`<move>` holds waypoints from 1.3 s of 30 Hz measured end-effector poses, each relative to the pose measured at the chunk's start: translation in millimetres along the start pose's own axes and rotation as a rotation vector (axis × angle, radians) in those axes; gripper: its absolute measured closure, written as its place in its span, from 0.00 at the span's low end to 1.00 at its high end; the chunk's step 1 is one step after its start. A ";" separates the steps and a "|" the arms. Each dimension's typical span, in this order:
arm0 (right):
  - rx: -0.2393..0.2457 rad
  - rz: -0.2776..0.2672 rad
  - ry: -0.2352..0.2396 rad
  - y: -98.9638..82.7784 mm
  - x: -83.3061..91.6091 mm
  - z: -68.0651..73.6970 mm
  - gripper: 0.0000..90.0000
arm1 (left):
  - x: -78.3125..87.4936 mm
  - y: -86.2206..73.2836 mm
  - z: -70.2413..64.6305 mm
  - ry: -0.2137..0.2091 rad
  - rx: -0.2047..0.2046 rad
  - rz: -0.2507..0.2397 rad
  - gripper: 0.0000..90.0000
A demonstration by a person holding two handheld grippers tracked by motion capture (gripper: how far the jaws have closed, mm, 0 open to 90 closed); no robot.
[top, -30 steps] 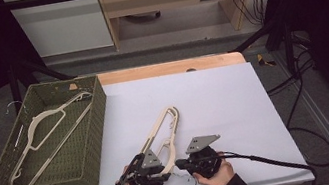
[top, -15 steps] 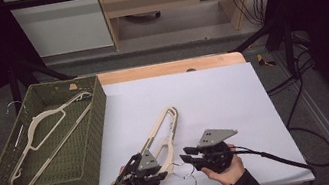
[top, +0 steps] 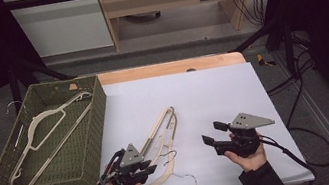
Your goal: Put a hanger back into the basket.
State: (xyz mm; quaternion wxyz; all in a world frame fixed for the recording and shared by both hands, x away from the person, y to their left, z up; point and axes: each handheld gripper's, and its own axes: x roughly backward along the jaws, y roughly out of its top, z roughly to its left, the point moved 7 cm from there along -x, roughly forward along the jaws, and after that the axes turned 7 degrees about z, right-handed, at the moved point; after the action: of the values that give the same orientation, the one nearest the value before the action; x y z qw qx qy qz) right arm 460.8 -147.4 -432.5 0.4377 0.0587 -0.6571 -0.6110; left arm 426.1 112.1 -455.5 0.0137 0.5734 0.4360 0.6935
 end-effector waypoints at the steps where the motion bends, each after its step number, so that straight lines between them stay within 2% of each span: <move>1: -0.003 0.002 -0.007 -1.0 -0.1 -2.4 0.35 | 2.3 0.2 1.8 0.005 0.008 -0.003 0.86; 10: -0.022 -0.001 -0.022 -6.5 -0.4 -13.8 0.18 | 23.8 -0.3 24.0 0.065 0.079 -0.024 0.90; 19: 0.010 0.025 -0.051 -10.3 -2.5 -17.6 0.14 | 37.5 -4.8 48.8 0.144 0.165 -0.047 0.95; 24: 0.006 0.023 -0.056 -9.8 -1.8 -17.5 0.13 | 38.7 -5.4 51.4 0.144 0.187 -0.057 0.96; 29: 0.014 0.016 -0.054 -8.4 1.8 -18.4 0.12 | 44.3 -2.7 47.9 0.122 0.178 -0.092 0.96; 39: 0.014 -0.026 -0.064 -1.8 13.2 -21.7 0.09 | 75.5 12.4 33.1 0.072 0.136 -0.186 0.96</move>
State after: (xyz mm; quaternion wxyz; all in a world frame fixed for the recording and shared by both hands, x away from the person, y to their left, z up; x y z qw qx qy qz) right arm 465.9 -172.2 -430.2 0.4078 0.0506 -0.6742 -0.6137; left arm 433.0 163.1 -389.9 0.0233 0.5046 0.5337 0.6782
